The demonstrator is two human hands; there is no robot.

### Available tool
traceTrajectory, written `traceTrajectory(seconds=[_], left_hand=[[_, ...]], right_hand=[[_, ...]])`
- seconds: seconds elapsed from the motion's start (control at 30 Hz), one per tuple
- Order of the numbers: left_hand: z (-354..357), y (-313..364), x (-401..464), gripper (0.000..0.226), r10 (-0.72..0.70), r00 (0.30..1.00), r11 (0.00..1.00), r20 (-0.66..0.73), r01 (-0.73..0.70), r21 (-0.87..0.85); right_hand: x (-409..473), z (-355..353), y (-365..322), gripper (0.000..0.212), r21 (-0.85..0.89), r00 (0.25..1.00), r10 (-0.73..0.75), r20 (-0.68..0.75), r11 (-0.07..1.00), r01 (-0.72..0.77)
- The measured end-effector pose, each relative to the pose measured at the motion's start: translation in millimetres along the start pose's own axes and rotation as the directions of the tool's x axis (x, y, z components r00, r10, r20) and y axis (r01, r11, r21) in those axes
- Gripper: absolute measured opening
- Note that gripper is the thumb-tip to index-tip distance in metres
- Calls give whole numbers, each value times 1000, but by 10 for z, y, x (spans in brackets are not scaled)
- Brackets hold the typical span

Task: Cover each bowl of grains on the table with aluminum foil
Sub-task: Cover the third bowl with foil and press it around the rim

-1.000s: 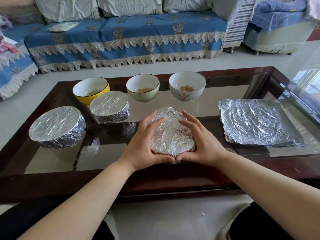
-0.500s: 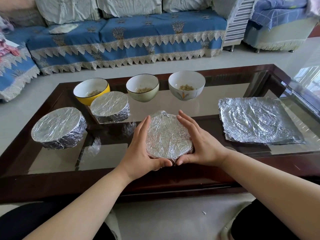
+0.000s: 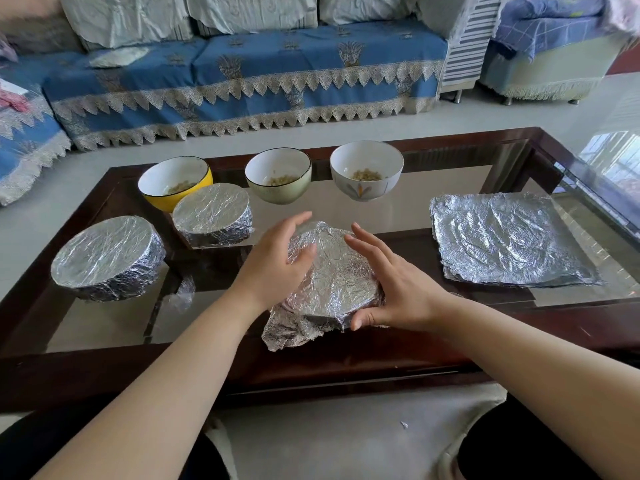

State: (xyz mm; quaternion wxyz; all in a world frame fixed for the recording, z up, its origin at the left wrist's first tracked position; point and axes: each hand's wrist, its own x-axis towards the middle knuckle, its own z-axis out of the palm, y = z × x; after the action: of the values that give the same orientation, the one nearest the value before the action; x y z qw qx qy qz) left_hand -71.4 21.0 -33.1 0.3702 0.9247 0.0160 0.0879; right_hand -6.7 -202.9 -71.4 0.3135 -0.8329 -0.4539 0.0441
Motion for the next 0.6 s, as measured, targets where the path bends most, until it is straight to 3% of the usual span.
traceTrajectory(seconds=[0.23,0.37,0.5,0.6], left_hand=[[51,1,58,48,-11,995,998,101,5,55],[22,109,2,59,139,988,924,62,-152,352],[161,282,-123,87,47,979,871,197,-137,472],[247,298,-120,101,-32,971,822,239,-110,558]], right_hand=[[-23,-22,10,114,-10,1000,17,18,1000,-17],[-34,-53,-31,110,75,998,46,-35,996,-44],[-22,-74,-106,89,342,953,249,-173,922,-179],[18,-83,-110,76,530,880,458,-126,781,-330]])
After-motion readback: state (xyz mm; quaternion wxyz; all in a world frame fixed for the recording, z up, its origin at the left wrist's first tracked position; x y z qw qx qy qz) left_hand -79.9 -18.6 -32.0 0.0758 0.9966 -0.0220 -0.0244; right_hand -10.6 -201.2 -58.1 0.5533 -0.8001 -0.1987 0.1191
